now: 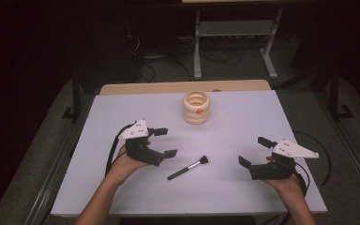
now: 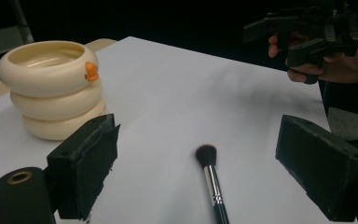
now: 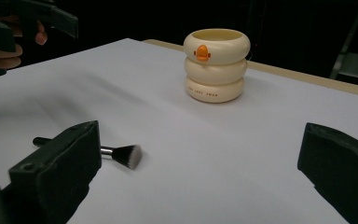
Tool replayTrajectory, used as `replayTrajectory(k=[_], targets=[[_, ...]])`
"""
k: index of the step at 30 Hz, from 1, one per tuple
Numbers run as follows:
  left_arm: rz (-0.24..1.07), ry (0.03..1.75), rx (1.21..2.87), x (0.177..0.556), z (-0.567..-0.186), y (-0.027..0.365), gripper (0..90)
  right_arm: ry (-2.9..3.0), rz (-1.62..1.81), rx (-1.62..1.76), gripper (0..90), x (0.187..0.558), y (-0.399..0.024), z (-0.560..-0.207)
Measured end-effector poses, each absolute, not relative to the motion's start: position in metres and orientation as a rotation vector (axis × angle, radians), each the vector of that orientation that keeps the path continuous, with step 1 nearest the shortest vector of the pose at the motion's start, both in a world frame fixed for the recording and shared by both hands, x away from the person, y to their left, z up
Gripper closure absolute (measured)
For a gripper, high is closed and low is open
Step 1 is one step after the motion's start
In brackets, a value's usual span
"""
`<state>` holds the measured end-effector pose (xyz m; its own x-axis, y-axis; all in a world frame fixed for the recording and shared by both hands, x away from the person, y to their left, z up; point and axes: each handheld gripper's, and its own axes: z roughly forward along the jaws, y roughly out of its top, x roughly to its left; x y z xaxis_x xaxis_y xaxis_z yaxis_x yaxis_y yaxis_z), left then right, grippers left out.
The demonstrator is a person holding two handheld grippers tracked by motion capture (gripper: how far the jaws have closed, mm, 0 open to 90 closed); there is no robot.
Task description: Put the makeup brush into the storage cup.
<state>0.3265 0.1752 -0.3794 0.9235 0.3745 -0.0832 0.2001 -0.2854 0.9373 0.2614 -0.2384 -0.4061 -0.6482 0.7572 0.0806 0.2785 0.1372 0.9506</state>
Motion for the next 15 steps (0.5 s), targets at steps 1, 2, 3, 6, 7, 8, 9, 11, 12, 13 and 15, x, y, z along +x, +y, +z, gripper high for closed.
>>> replayTrajectory(k=[1,2,3,6,7,8,9,11,12,13,15], targets=[[0.178,0.422,1.873,0.327,-0.379,0.173,12.1,1.999,1.524,0.993,0.0,0.261,-0.238,-0.406],[0.178,0.422,1.873,0.327,-0.379,0.173,12.1,1.999,1.524,0.993,0.0,0.261,-0.238,-0.406],[0.177,0.422,1.875,0.327,-0.378,0.173,12.1,1.999,1.523,0.993,0.0,0.261,-0.238,-0.406],[0.178,0.411,1.873,0.329,-0.377,0.171,12.1,2.001,1.521,0.990,0.0,0.262,-0.238,-0.406],[0.178,0.412,1.868,0.329,-0.377,0.170,12.2,2.001,1.522,0.991,0.0,0.262,-0.238,-0.406],[0.175,0.415,1.864,0.329,-0.377,0.169,12.2,2.001,1.522,0.991,0.0,0.262,-0.238,-0.406],[0.175,0.413,1.864,0.330,-0.376,0.169,12.2,2.000,1.523,0.992,0.0,0.261,-0.238,-0.406],[0.176,0.409,1.865,0.330,-0.376,0.167,12.2,2.000,1.522,0.992,0.0,0.261,-0.238,-0.406],[0.176,0.408,1.866,0.330,-0.376,0.166,12.2,2.000,1.522,0.992,0.0,0.261,-0.238,-0.406],[0.177,0.408,1.867,0.331,-0.376,0.165,12.2,2.000,1.521,0.992,0.0,0.262,-0.238,-0.406],[0.185,0.394,1.887,0.332,-0.376,0.162,12.2,2.001,1.521,0.988,0.0,0.262,-0.238,-0.406]])
